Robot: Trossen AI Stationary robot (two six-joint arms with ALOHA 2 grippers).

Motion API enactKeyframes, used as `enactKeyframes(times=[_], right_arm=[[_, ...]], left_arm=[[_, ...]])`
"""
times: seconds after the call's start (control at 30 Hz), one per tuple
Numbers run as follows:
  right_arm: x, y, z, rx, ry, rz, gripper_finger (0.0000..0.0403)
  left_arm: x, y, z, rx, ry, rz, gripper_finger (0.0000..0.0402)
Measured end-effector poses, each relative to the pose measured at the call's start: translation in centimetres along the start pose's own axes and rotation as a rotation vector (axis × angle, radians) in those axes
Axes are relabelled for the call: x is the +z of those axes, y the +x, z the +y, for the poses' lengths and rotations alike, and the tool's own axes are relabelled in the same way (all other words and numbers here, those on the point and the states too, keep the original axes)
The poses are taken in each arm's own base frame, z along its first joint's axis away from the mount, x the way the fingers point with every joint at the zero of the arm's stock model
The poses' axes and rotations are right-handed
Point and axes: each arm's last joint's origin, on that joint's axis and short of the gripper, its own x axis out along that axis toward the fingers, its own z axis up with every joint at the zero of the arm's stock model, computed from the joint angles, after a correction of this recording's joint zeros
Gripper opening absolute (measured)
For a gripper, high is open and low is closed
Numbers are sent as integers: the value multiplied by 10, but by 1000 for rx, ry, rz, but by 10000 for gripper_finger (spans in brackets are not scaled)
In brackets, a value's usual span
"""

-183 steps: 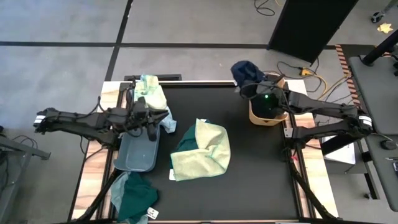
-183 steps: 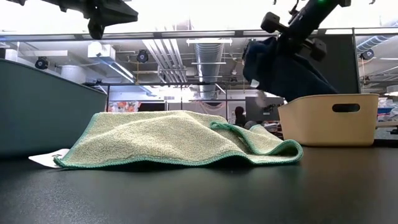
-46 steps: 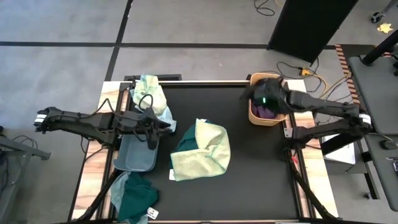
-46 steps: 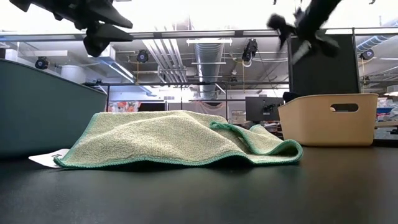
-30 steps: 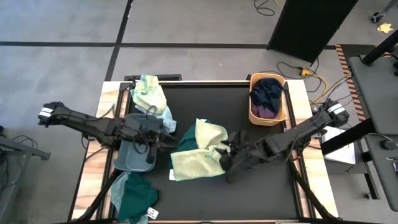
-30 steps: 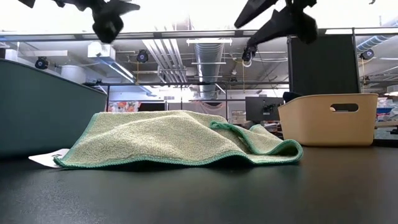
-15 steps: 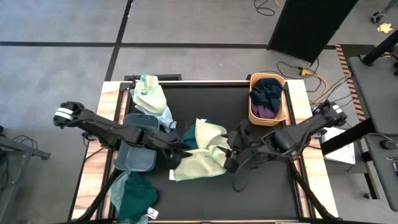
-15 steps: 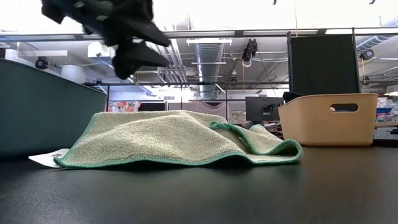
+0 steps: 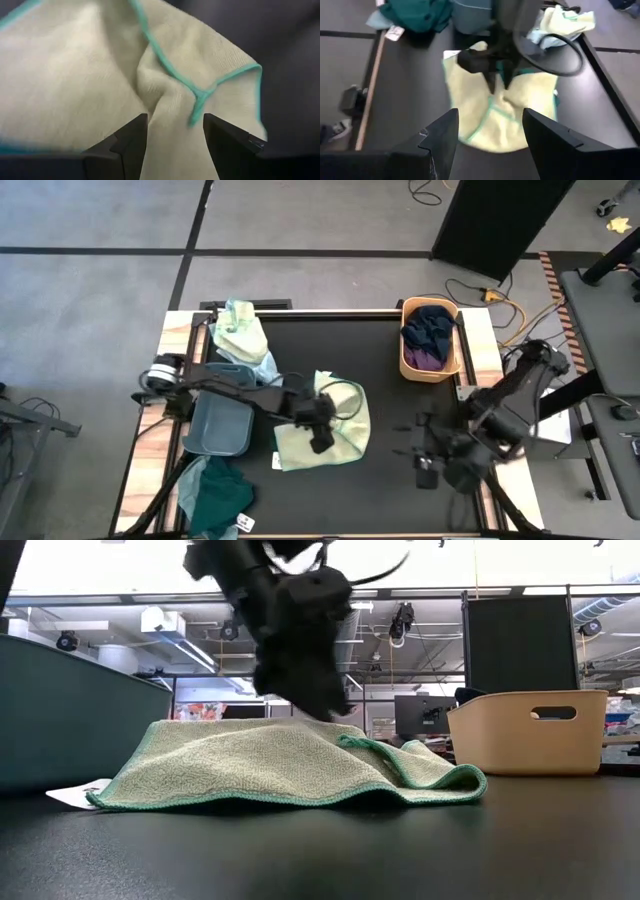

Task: Sort towels by color in basket
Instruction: Put the right light yellow towel into the blue bin

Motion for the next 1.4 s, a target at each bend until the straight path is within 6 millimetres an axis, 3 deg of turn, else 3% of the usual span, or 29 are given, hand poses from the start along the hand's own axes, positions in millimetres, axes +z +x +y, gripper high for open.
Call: enactKeyframes(times=[0.17, 0.43, 0.63, 0.7, 0.77, 0.97, 1.13, 1.23, 1.4], right_arm=[[-17, -11, 26, 54, 10, 4, 210], [-40, -15, 58, 75, 30, 29, 206], [-51, -14, 60, 29, 12, 74, 206], [-52, -14, 58, 16, -2, 82, 206], [-52, -16, 54, 1, -21, 91, 206], [-51, -25, 35, -77, -75, 54, 206], [-45, -34, 23, -133, -66, -53, 206], [-43, -37, 17, -158, -71, -93, 206], [-41, -40, 10, -171, -82, -105, 206]], left_arm=[[20, 17, 3, -5, 117, 87, 178], [24, 39, 3, -70, 131, 217, 158], [25, 43, 3, -29, 59, 213, 73], [28, 40, 3, -11, 37, 205, 26], [36, 30, -1, -8, 24, 166, 10], [70, -37, -26, -9, 68, 11, 2], [85, -129, -41, 55, 105, -145, 1], [83, -180, -41, 80, 84, -206, 1], [60, -246, -29, 100, -21, -272, 0]])
